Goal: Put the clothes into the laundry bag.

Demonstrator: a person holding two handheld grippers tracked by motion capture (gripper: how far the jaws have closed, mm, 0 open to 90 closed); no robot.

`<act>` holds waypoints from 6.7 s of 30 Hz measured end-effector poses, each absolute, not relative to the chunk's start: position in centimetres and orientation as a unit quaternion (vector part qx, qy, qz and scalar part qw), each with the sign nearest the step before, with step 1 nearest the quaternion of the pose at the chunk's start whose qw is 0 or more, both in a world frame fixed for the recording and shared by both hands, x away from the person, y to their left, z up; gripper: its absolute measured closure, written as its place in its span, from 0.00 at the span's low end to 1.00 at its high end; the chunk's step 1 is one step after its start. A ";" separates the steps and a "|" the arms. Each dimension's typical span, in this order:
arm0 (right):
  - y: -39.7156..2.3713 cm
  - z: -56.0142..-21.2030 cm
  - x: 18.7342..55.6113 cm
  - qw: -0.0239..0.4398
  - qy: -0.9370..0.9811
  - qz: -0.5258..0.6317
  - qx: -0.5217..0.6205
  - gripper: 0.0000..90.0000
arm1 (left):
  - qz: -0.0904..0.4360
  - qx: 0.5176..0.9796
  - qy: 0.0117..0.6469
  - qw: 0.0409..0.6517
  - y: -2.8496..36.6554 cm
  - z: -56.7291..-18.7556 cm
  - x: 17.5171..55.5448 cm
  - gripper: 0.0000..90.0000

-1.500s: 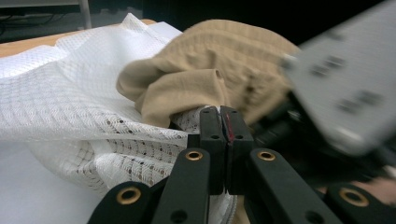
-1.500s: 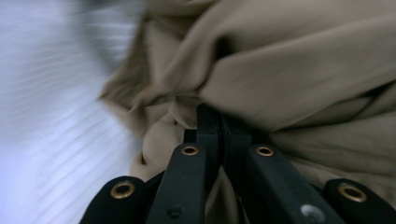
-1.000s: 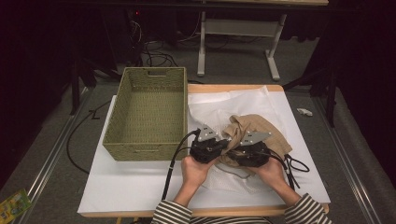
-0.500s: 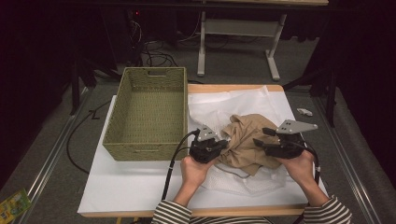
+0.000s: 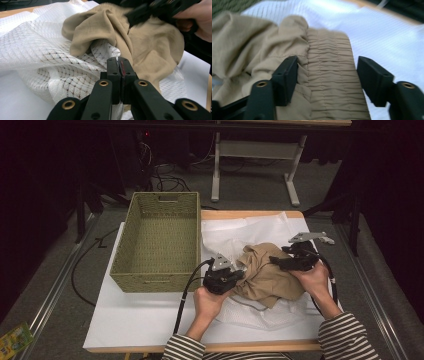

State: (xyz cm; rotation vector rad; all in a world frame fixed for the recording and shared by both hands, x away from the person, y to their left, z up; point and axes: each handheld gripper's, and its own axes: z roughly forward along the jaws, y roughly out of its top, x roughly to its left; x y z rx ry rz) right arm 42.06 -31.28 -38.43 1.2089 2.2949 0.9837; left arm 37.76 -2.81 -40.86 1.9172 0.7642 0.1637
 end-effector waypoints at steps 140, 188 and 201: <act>-31.2 -36.5 38.0 0.242 0.804 0.379 0.389 0.46 | 0.058 0.778 0.315 0.540 -2.3 -40.0 37.8 0.99; -25.1 -42.9 40.6 0.148 0.856 0.366 0.332 0.91 | 0.078 0.769 0.296 0.561 -1.7 -37.2 37.7 0.99; -29.5 -40.7 33.8 0.171 0.858 0.367 0.317 0.40 | 0.089 0.784 0.299 0.537 -2.3 -38.9 37.5 0.98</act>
